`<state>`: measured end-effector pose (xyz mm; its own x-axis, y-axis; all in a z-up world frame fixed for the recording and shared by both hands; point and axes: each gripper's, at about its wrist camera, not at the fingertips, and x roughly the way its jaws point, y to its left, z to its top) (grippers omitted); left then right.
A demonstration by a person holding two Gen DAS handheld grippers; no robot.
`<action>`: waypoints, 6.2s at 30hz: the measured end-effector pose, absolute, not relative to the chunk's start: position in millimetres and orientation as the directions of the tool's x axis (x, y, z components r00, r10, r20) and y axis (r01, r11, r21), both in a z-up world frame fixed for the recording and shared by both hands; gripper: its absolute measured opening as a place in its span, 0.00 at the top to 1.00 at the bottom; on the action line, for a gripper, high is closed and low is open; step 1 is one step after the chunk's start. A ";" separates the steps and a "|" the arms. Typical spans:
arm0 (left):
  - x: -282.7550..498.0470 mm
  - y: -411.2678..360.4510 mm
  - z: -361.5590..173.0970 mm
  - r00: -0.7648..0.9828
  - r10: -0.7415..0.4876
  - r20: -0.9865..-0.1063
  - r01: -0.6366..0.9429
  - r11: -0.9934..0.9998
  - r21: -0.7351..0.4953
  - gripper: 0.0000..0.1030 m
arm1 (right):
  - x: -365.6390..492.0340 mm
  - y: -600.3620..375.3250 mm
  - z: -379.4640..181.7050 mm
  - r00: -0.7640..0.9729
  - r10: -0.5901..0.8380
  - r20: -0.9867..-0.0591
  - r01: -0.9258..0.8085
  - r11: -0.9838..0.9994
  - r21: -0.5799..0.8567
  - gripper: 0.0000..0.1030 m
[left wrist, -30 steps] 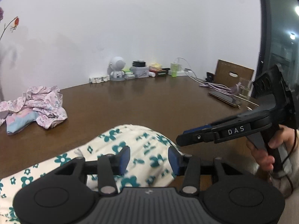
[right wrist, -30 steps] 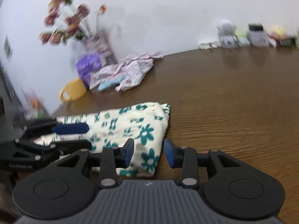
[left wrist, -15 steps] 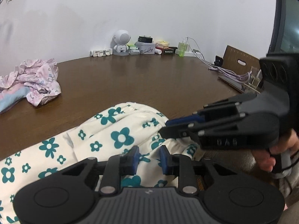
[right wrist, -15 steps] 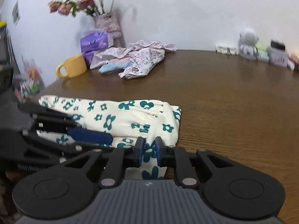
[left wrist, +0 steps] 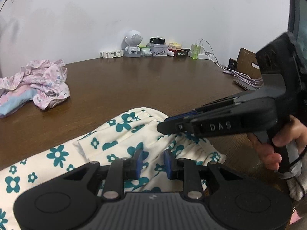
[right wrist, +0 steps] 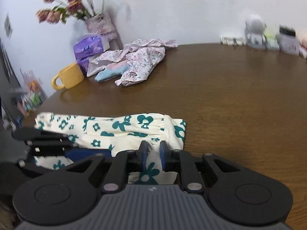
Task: Fold clothes
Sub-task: 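Press the cream flowered shirt bundle flat with both grippers, then roll the right gripper and pinch the end of the shirt bundle, then lift the pinched bundle end upward with the right gripper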
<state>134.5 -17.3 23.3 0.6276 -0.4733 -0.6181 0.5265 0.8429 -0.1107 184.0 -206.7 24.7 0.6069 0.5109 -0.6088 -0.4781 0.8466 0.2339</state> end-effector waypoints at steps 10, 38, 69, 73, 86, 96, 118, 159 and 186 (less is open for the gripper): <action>142.0 -27.4 36.7 0.658 -0.472 -0.586 0.523 0.847 -0.095 0.78 | 224.4 -213.8 20.2 0.578 0.512 -0.635 -0.428 0.853 0.299 0.85; 142.6 -17.1 20.4 0.651 -0.471 -0.595 0.506 0.854 -0.122 0.78 | 249.1 -242.1 8.5 0.534 0.580 -0.615 -0.329 0.813 0.480 0.78; 108.3 6.0 42.3 0.695 -0.516 -0.500 0.498 0.848 -0.184 0.67 | 159.5 -258.9 21.7 0.651 0.536 -0.538 -0.343 0.840 0.421 0.57; 105.2 -2.0 33.1 0.687 -0.479 -0.547 0.501 0.857 -0.123 0.70 | 157.0 -267.9 15.2 0.623 0.569 -0.536 -0.329 0.813 0.481 0.55; 109.9 5.5 15.5 0.652 -0.483 -0.584 0.512 0.849 -0.130 0.70 | 169.2 -270.5 -8.3 0.585 0.642 -0.496 -0.279 0.734 0.620 0.55; 112.7 10.2 15.6 0.640 -0.505 -0.579 0.508 0.843 -0.174 0.70 | 173.9 -267.2 -15.1 0.588 0.666 -0.459 -0.250 0.689 0.680 0.58; 113.7 13.7 13.6 0.635 -0.524 -0.568 0.508 0.837 -0.205 0.70 | 176.8 -274.7 -28.3 0.578 0.716 -0.391 -0.158 0.569 0.807 0.68; 126.6 -6.1 46.5 0.586 -0.534 -0.609 0.717 0.692 0.083 0.38 | 194.4 -237.6 93.1 0.640 0.429 -0.638 -0.336 0.902 0.270 0.82; 203.9 -13.5 21.1 0.415 -0.614 -0.671 0.787 0.613 -0.074 0.32 | 204.0 -201.0 115.0 0.623 0.368 -0.690 -0.436 0.896 0.084 0.82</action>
<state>203.9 -13.5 21.1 0.4147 -0.6143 -0.6713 0.7869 0.6126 -0.0744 204.0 -201.0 115.0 0.6230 0.3681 -0.6902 -0.4363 0.8959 0.0840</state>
